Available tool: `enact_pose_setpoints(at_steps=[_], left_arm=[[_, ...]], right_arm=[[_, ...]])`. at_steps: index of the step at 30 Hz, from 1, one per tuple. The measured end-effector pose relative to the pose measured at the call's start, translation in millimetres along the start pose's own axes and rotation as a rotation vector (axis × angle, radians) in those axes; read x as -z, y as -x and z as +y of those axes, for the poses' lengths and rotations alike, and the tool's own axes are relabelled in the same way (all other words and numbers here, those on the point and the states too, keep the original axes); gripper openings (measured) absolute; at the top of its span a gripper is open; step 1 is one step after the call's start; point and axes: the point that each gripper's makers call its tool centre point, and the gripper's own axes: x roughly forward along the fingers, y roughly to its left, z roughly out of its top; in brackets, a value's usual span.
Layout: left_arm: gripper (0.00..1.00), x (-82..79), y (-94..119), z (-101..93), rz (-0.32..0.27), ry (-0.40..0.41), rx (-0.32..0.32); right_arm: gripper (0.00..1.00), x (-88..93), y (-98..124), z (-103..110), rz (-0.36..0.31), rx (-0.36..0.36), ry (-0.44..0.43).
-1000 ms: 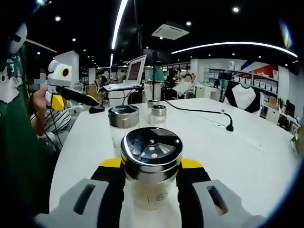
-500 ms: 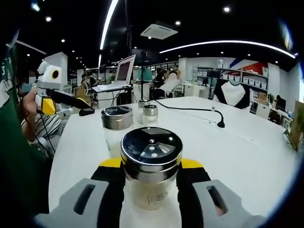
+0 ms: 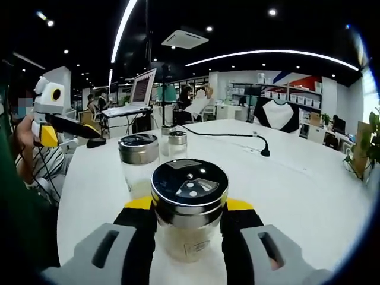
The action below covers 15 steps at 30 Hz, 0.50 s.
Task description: Rotate the seasoning bottle until the label or dispensing opening points toward the visible target arrow and the bottle remains upright within the marked orientation range
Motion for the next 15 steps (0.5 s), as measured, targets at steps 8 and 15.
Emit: enact_pose_setpoints(at_steps=[8,15], left_arm=[[0.8,-0.4,3.1,1.4,-0.005,0.003,-0.009],[0.79,-2.7,1.3,-2.4,-0.008,-0.005,-0.001]], right_arm=[[0.41,1.0,0.4,-4.3,-0.012,0.083,-0.025],[0.41,1.4,1.5,-6.0,-0.013,0.117,-0.036]])
